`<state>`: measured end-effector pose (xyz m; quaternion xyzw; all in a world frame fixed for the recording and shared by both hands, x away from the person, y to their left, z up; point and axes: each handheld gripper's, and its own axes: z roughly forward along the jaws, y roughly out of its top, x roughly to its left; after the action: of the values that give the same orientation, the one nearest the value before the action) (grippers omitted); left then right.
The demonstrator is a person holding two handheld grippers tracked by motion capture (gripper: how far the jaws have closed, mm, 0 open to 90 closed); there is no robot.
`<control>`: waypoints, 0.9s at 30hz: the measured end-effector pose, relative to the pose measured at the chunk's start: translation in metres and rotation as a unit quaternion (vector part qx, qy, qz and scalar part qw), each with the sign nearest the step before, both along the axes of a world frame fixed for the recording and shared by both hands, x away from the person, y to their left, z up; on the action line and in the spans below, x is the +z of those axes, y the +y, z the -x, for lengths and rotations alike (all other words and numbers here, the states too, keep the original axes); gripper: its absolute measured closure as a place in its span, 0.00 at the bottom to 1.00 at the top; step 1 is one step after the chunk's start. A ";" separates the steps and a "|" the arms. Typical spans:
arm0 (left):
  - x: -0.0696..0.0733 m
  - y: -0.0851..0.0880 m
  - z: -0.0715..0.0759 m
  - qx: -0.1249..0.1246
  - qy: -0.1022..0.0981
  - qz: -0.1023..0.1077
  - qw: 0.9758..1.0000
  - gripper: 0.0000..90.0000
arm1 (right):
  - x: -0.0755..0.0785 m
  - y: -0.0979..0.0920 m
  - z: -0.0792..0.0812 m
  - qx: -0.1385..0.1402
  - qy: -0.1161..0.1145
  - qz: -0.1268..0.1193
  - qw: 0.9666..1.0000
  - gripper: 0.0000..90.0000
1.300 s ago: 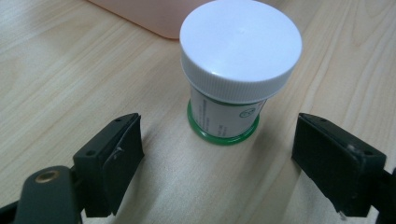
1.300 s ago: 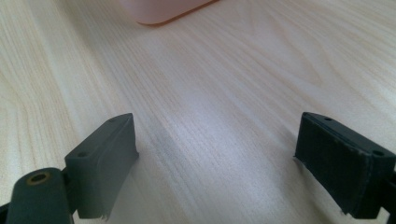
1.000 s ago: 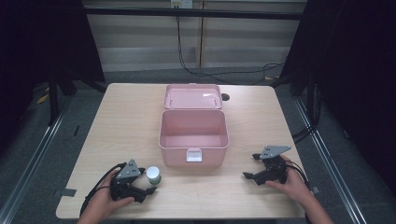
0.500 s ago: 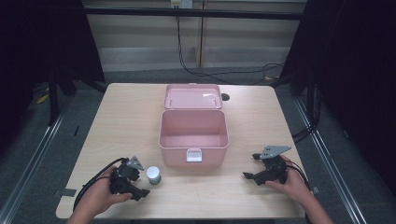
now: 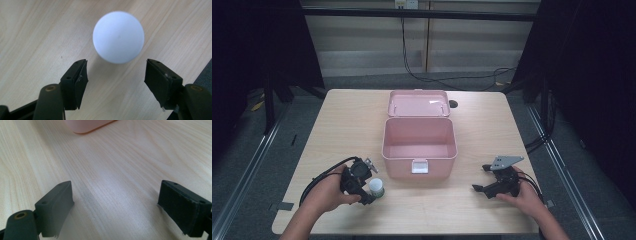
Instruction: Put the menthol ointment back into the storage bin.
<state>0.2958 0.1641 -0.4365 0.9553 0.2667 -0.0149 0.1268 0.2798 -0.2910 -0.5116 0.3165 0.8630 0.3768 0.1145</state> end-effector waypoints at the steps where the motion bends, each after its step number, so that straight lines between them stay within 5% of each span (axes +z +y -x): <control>1: 0.001 -0.002 -0.002 -0.003 -0.004 -0.005 1.000 0.39 | 0.000 0.000 0.000 0.000 0.000 0.000 1.000 0.13; 14: 0.010 -0.033 -0.018 -0.021 0.023 -0.039 0.999 0.48 | 0.000 0.000 0.000 0.000 0.000 0.000 1.000 0.13; 27: 0.009 -0.040 -0.029 -0.004 0.059 -0.060 0.996 0.56 | 0.000 -0.001 0.000 0.000 0.002 -0.003 1.000 0.13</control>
<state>0.3245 0.1246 -0.4278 0.9597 0.2705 -0.0555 0.0528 0.2802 -0.2916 -0.5115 0.3175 0.8621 0.3787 0.1122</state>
